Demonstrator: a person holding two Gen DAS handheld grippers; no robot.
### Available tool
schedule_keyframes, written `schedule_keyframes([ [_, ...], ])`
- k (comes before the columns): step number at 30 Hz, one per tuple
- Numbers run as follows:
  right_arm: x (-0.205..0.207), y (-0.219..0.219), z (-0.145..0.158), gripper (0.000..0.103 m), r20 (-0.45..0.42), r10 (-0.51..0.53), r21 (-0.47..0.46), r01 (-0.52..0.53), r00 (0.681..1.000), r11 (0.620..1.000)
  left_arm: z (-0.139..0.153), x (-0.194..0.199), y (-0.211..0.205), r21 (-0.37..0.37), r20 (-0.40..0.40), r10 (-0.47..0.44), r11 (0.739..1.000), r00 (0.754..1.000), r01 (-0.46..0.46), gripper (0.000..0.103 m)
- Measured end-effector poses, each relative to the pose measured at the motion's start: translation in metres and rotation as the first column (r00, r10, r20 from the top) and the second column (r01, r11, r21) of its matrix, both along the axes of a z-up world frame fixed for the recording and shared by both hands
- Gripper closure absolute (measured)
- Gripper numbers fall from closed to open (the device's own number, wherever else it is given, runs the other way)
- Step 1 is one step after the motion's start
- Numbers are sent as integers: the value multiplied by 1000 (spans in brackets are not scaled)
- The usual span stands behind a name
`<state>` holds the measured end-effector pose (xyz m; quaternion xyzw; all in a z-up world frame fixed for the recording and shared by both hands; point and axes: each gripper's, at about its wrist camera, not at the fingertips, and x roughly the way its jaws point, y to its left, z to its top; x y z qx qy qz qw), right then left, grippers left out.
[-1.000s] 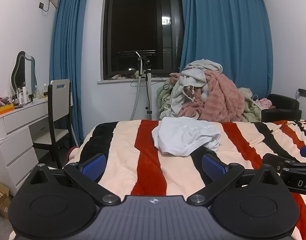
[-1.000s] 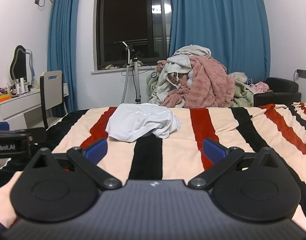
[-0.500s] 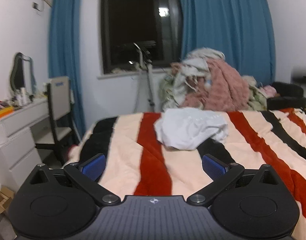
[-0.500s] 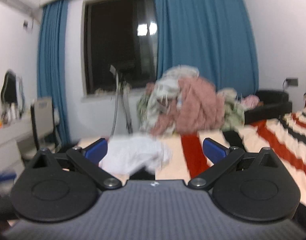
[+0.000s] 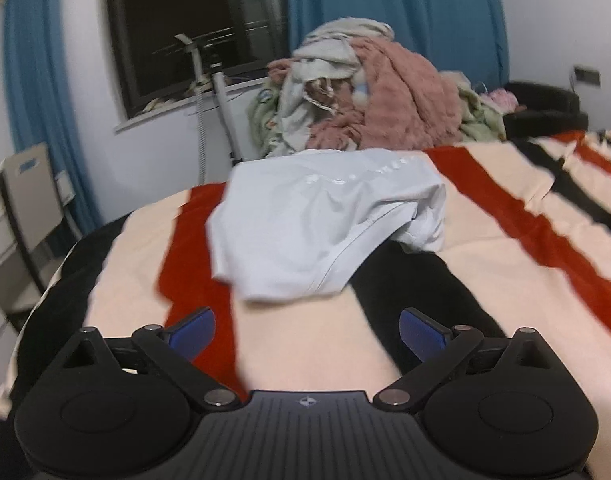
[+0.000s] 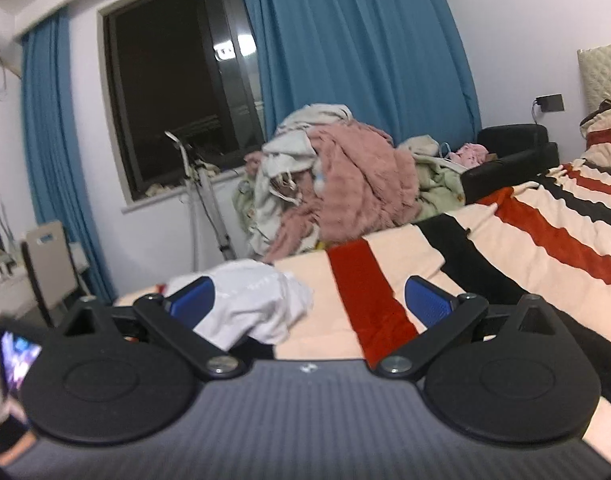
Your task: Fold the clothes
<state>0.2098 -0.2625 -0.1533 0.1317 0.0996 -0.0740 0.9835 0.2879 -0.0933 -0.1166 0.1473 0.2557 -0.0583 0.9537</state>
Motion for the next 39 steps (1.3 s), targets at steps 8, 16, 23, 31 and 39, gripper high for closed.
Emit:
schedule_keyframes([
  [8,66,-1,-51,0,-119,-14,28,17,993,999,-48,81,-17,136,-29,78,988,997,-73,36],
  [16,84,3,-67,0,-114,-29,12,31,993,999,-10,70,31,-98,79,156,984,985,-148,89],
  [23,62,27,-56,0,-38,36,-47,-38,999,998,54,12,62,-205,151,111,976,982,-79,91],
  [31,5,69,-35,0,45,187,-204,-174,981,963,99,-114,89,-225,216,26,974,976,24,92],
  [39,-48,119,-19,0,-36,385,-215,-383,922,898,124,-223,117,-303,229,-57,945,972,127,92],
])
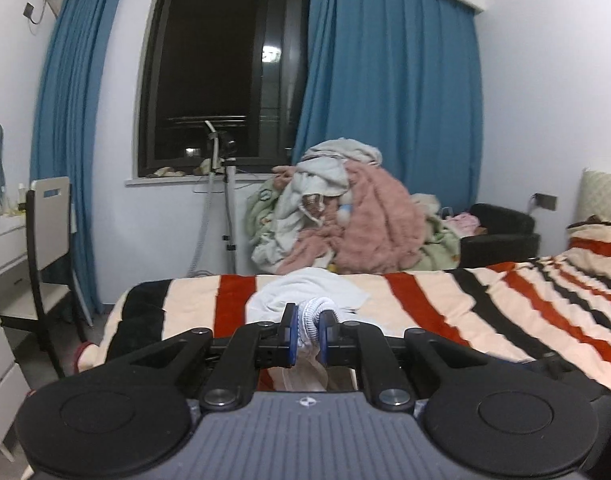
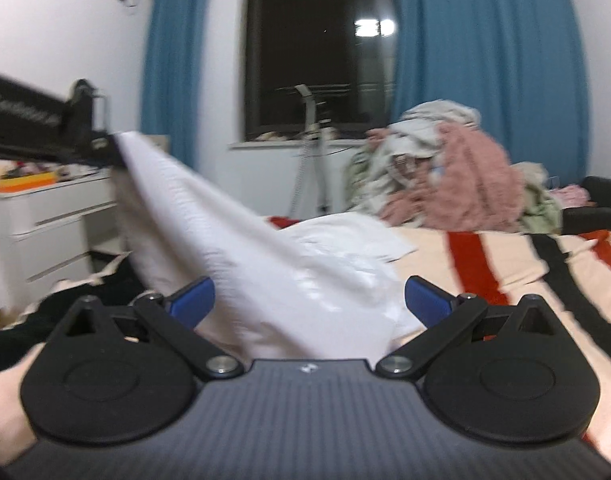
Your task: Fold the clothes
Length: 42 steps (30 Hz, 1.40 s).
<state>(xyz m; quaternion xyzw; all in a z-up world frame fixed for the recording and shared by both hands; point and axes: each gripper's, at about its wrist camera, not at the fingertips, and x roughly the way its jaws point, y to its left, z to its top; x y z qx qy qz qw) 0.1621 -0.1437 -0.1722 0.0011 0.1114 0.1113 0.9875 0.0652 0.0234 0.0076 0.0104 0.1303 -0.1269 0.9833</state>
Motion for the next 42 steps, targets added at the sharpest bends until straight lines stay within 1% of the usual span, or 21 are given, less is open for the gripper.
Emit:
schedule_keyframes([
  [2,1,16,-5,0,-14,26,-26,-26,1000,999,-4,-7,6,-7,-1,-8,1000,1000,8,92],
  [5,12,35,-17,0,-37,39,-59,-42,999,997,-17,-6,15,-35,-24,6,999,1000,-7,92],
  [7,22,34,-22,0,-40,16,-43,-17,999,999,-28,1,20,-52,-49,25,998,998,-27,92],
  [9,28,24,-24,0,-37,-23,-1,23,999,1000,-38,13,25,-57,-78,38,998,996,-42,92],
  [11,36,7,-21,0,-48,-75,75,78,996,994,-48,22,26,-47,-103,41,998,994,-46,92],
  [14,47,-21,-16,0,-98,-124,195,141,987,971,-59,31,17,-5,-116,19,1000,993,-20,92],
  [16,55,-33,-18,0,-143,-136,225,166,980,960,-63,33,8,18,-107,3,1000,994,-1,92],
  [19,65,-40,-27,0,-243,-178,172,223,954,960,-67,34,1,37,-80,15,999,997,-12,94],
  [22,75,-51,-39,0,-358,-192,137,255,914,957,-63,33,3,6,-66,30,1000,997,-29,94],
  [24,75,-60,-43,0,-419,-165,188,263,893,946,-59,31,8,-27,-68,39,999,997,-41,94],
  [26,67,-70,-39,0,-438,-164,229,286,884,930,-56,28,12,-55,-63,41,997,997,-45,94],
  [30,50,-80,-16,0,-334,-260,180,332,906,926,-47,18,14,-83,-18,26,996,999,-28,95],
  [31,45,-80,-8,0,-284,-302,150,353,910,924,-45,14,13,-83,1,27,996,1000,-26,95],
  [32,38,-78,1,0,-221,-350,113,380,910,918,-42,10,14,-88,18,33,996,999,-32,95],
  [34,24,-75,19,0,-89,-434,44,439,897,897,-38,4,18,-109,43,54,993,998,-49,95],
  [36,17,-75,23,0,-29,-461,-1,462,887,887,-34,3,25,-147,41,64,987,997,-58,95],
  [37,19,-78,21,0,-45,-458,-4,459,888,889,-33,3,27,-152,34,69,986,997,-63,95],
  [39,27,-87,9,0,-155,-458,4,464,875,886,-33,6,30,-157,11,69,985,998,-66,95],
  [40,31,-90,3,0,-195,-460,1,469,866,883,-37,9,29,-146,-15,64,987,998,-65,95],
  [41,33,-91,-1,0,-212,-468,-8,477,858,879,-42,12,27,-130,-43,64,989,997,-69,95],
  [42,34,-90,-3,0,-210,-477,-19,485,853,875,-47,15,25,-114,-70,65,991,995,-73,95],
])
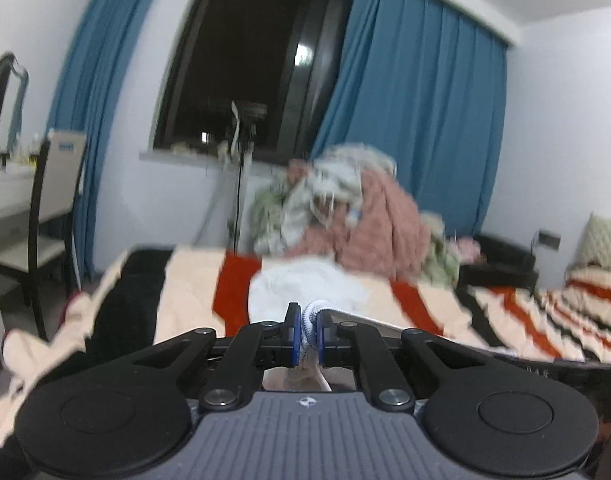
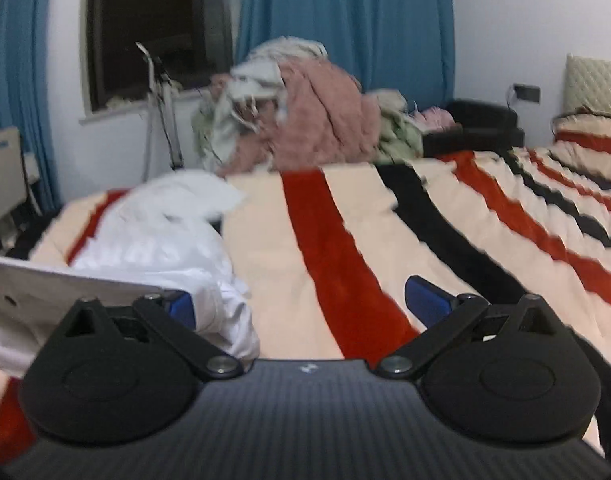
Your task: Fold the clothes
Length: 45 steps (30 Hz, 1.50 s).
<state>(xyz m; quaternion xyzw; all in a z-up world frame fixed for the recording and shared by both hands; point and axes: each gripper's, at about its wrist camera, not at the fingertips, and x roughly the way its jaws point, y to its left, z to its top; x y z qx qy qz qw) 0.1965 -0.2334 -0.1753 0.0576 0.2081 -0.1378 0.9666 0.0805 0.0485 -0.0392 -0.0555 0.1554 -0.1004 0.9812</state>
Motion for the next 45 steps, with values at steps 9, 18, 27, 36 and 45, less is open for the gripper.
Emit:
schedule_keyframes([
  [9,-13,3,18,0,147,8,-25,-4,989,1000,-37,28,-5,43,-202,-40,998,979,49,84],
  [18,-22,3,25,0,269,15,-47,-2,963,999,-72,40,-26,204,-290,-21,975,957,83,54],
  [27,-38,9,30,0,321,16,-56,2,947,998,-78,25,-49,197,-279,-136,961,950,196,44],
  [36,-22,14,9,0,188,-8,-156,38,982,987,-80,34,-11,218,-218,236,958,947,-188,40],
  [45,-36,21,97,0,295,37,-231,34,955,972,44,-5,11,1,84,320,947,944,-321,36],
])
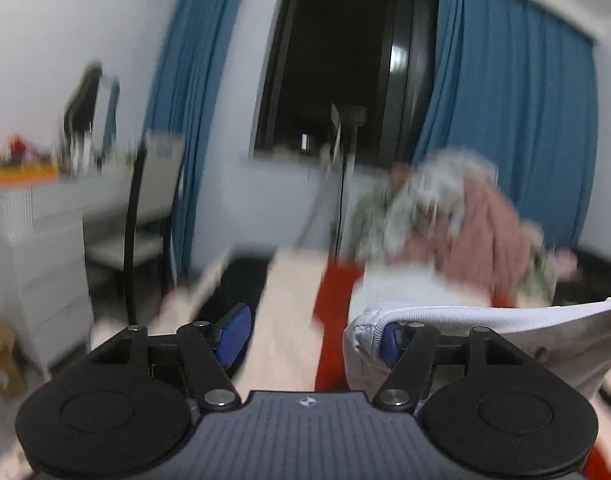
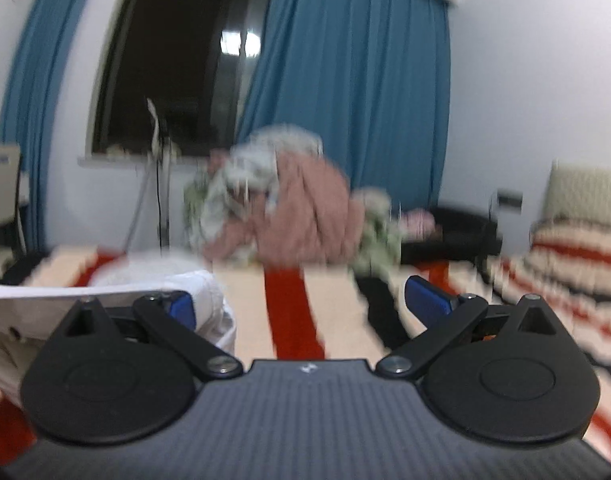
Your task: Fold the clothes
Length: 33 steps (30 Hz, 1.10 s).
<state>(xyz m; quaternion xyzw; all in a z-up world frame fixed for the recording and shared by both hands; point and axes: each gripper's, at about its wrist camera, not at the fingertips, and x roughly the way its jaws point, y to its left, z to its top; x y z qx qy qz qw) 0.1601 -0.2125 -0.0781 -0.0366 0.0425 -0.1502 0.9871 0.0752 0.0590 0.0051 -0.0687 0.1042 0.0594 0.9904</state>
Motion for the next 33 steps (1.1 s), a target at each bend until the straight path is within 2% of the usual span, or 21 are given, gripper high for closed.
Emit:
schedule_keyframes([
  [2,-10,-3,52,0,74,29,-12,-28,997,1000,52,-13,2,-20,95,-4,1000,996,6,36],
  [5,-27,-6,133,0,177,81,-23,-78,981,997,134,-32,3,-42,218,-4,999,976,14,36],
  [8,-50,-9,208,0,269,120,-43,-113,956,993,218,-53,5,-45,323,-24,998,946,40,36],
  [11,-77,-16,273,0,340,158,-47,-151,927,987,290,-82,2,-10,413,-50,998,910,59,36],
  [14,-104,-25,330,0,400,191,-47,-188,897,981,346,-107,-4,20,477,-76,997,876,75,34],
  [17,-120,-35,366,0,435,211,-63,-204,876,977,388,-125,-15,60,506,-94,996,857,73,32],
  [19,-122,-42,381,0,443,217,-68,-209,870,976,405,-129,-24,89,514,-107,993,851,71,30],
  [22,-110,-50,383,0,414,223,-69,-214,882,974,409,-118,-39,109,485,-136,989,864,95,27],
  [25,-83,-57,358,0,337,222,-56,-216,915,975,383,-84,-50,118,410,-170,984,896,133,26],
  [29,-16,-68,296,0,202,206,-14,-207,958,978,303,-6,-59,115,304,-194,979,933,167,23],
  [33,84,-81,215,0,56,169,50,-171,984,984,208,116,-62,63,154,-182,983,971,174,23],
])
